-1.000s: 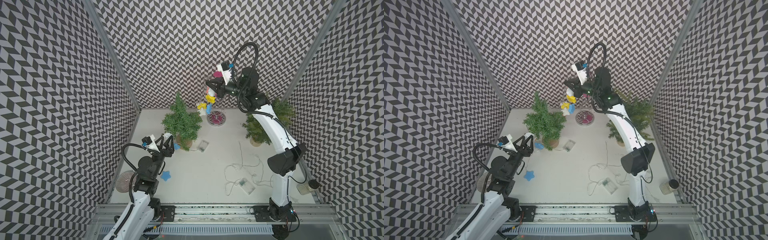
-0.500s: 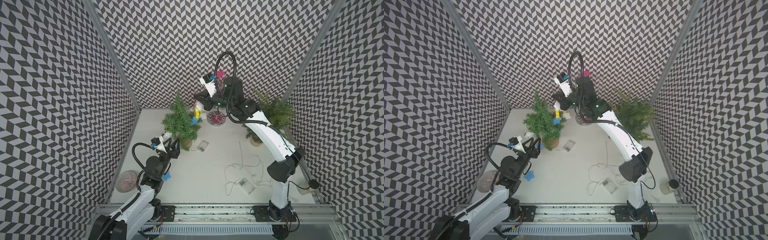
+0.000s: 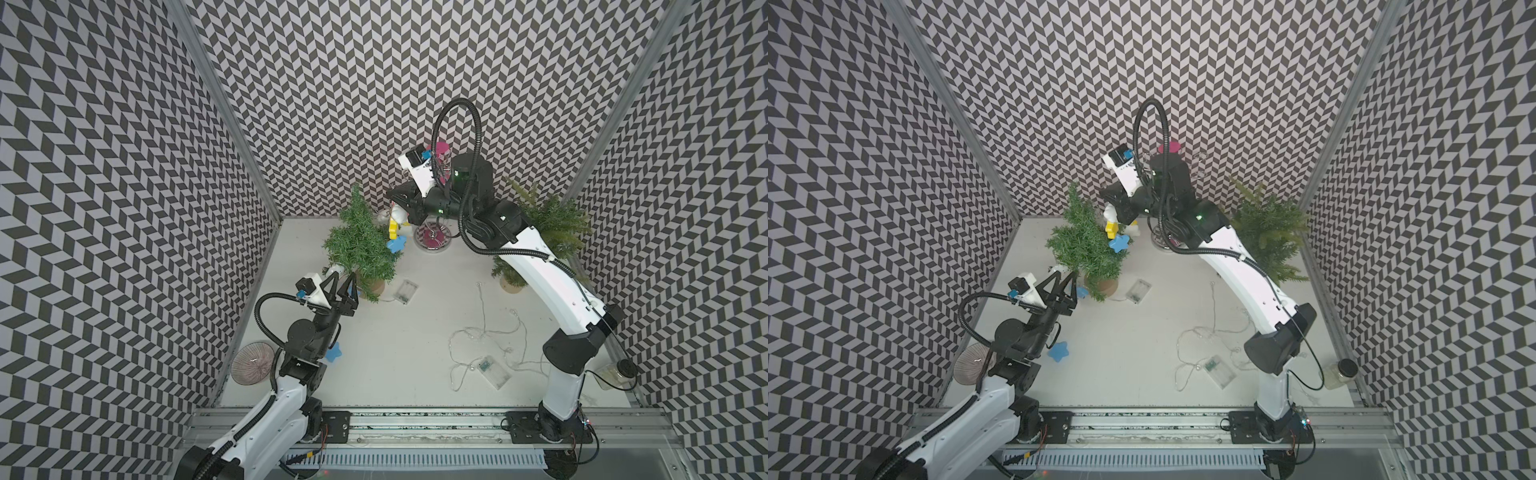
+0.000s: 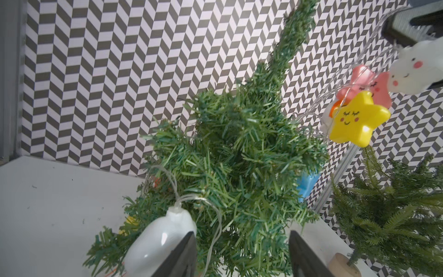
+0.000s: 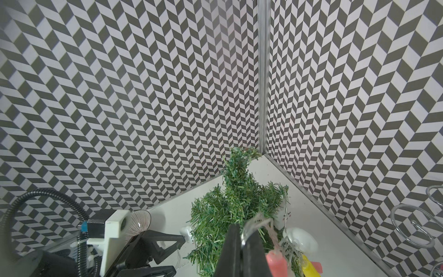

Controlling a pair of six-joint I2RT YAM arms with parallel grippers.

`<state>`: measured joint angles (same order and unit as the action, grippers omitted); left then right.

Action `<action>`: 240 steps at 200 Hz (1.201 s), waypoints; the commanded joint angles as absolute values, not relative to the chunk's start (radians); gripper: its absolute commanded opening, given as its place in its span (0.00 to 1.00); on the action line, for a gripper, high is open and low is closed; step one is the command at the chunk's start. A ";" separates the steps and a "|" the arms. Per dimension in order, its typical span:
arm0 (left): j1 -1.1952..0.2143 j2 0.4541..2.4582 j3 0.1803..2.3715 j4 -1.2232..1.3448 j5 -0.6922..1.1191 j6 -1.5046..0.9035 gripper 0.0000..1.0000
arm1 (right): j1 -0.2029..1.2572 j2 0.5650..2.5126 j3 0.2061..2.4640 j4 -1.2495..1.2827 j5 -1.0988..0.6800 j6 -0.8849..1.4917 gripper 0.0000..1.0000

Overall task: Wrap string light around the christmas tree
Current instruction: Wrap the light string around the Christmas tree.

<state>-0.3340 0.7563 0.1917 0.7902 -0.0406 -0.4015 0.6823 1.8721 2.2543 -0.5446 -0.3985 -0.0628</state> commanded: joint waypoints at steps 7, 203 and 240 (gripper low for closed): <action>-0.351 0.714 0.224 0.767 -0.016 -0.349 0.76 | 0.684 1.841 2.248 -0.495 -0.470 -0.050 0.00; -0.678 1.173 0.643 0.910 -0.186 0.168 0.37 | 0.670 1.766 2.084 -0.382 -0.767 0.039 0.00; -0.678 1.127 0.651 0.882 -0.115 0.151 0.23 | 0.655 1.751 2.075 -0.372 -0.749 0.044 0.00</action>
<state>-0.6785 1.1751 0.6338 0.8413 -0.1585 0.1452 0.6678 1.8076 2.0777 -0.4610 -0.7292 0.0483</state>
